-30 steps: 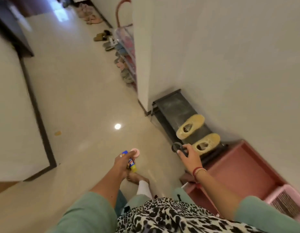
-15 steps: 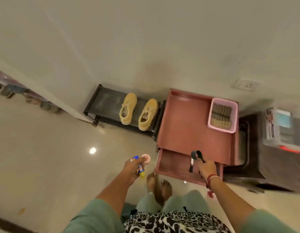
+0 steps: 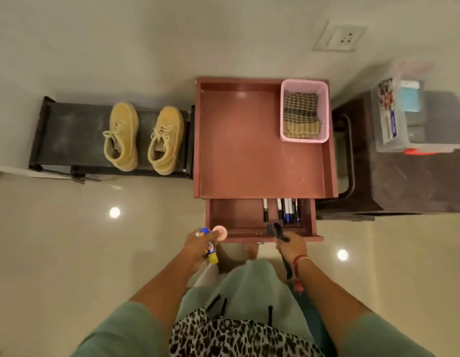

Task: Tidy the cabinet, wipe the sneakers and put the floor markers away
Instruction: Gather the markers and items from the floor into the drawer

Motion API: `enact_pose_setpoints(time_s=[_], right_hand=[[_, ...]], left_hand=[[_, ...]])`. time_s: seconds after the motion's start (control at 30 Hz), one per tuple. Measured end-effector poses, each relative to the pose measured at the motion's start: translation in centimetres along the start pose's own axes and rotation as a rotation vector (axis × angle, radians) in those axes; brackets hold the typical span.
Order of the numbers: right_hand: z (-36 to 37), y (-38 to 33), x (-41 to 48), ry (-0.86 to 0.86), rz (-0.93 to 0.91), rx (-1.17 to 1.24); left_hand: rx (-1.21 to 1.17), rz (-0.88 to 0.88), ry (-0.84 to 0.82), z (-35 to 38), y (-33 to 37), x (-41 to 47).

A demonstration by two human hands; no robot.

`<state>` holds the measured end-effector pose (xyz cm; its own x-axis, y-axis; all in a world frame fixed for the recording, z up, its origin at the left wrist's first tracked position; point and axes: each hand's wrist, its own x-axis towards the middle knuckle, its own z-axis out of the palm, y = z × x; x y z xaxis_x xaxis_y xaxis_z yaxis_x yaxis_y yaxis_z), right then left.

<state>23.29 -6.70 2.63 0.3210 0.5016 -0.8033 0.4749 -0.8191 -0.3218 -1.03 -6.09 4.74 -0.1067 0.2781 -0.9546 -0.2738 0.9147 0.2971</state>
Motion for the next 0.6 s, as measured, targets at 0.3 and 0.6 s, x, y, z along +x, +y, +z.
enact_pose_setpoints(time_s=[0.3,0.6], right_hand=[[3.9,1.5,9.8,0.055,0.027,0.119],[8.2,-0.6,18.0,0.184,-0.107,0.241]], left_hand=[[0.053,0.048,0.026,3.8,-1.7,9.4],[0.043,0.058,-0.041,6.1,-1.9,15.7]])
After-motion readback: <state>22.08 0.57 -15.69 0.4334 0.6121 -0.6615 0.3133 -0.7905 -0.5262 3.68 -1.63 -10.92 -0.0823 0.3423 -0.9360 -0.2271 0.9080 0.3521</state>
